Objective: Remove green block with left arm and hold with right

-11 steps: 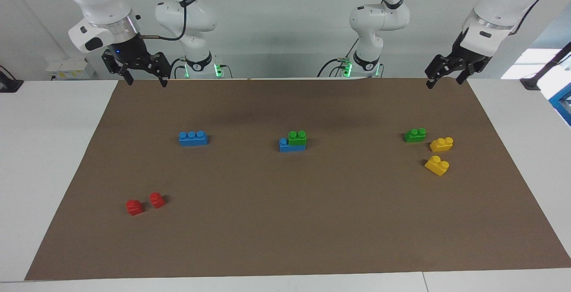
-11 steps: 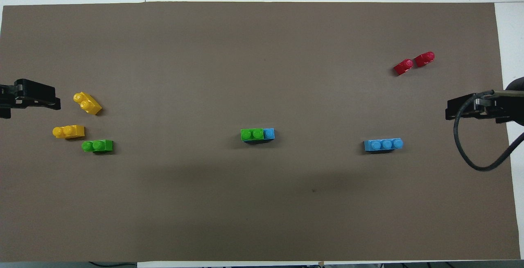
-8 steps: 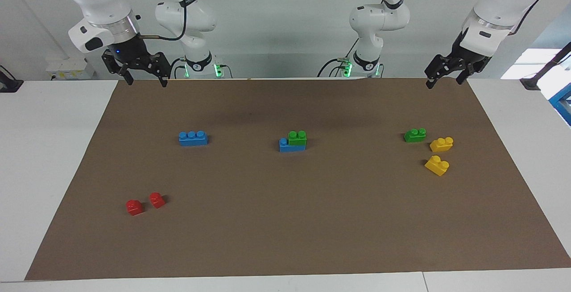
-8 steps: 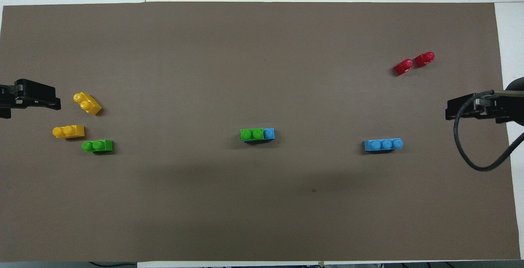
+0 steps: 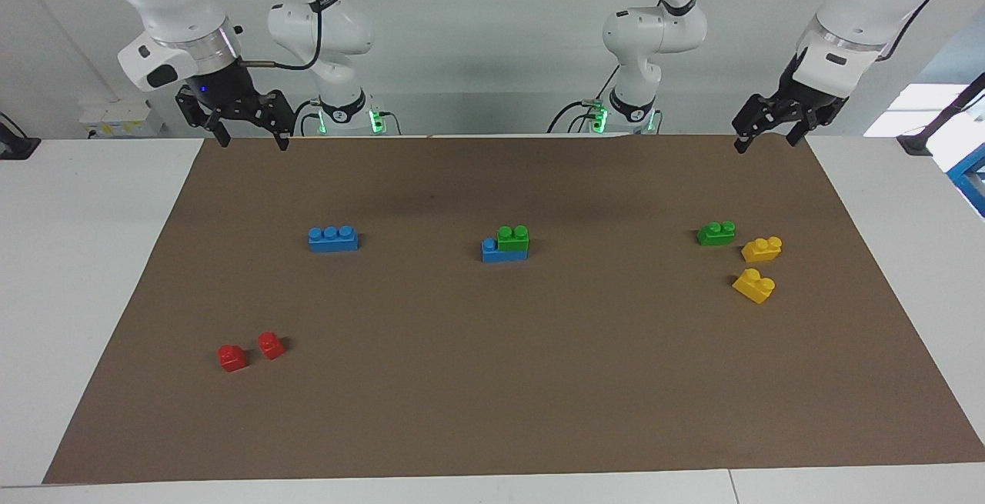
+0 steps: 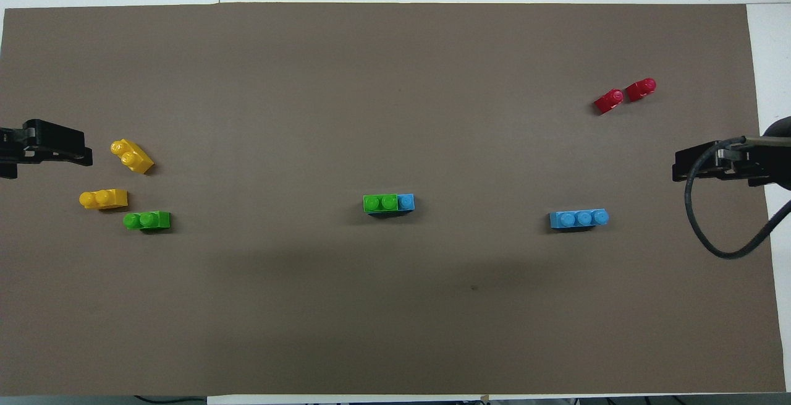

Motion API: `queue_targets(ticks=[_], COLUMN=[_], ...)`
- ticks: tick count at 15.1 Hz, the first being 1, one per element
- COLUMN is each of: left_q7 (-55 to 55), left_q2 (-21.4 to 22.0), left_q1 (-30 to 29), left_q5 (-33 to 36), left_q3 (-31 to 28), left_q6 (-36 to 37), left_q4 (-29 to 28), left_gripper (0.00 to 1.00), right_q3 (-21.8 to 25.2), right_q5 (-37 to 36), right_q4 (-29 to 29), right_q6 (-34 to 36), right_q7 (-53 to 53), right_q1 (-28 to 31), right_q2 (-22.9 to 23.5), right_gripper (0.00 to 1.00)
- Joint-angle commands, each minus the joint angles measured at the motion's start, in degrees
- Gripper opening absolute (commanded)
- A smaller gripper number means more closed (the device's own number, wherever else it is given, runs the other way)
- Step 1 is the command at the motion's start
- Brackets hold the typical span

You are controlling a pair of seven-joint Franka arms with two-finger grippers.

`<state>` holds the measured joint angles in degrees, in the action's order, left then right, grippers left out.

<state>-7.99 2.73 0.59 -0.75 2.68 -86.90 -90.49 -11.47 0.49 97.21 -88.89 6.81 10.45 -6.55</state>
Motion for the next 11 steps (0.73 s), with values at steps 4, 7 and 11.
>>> queue_targets(ticks=[4,7,11], left_q7=[0.16,-0.19,-4.29], left_q2=[-0.1,0.08,0.17], left_q1=[1.0,1.08,1.08], left_q5=[-0.13,-0.13,-0.21], left_q3=[-0.74,-0.74,-0.48], left_q6=[-0.37,-0.37,-0.11], left_q4=[0.14,-0.3,-0.65], left_gripper=[1.0,1.0,1.0], right_q3=[-0.57,-0.57,-0.57], right_q5=[0.04,0.04,0.04], right_q4=[1.14,1.14,1.14], right_q6=[0.38,0.38,0.38], right_q7=[-0.92,-0.92,-0.92], right_q1=[1.15,1.24,1.15], right_q2=[-1.27,-1.27,-1.27], right_gripper=[1.0,1.0,1.0])
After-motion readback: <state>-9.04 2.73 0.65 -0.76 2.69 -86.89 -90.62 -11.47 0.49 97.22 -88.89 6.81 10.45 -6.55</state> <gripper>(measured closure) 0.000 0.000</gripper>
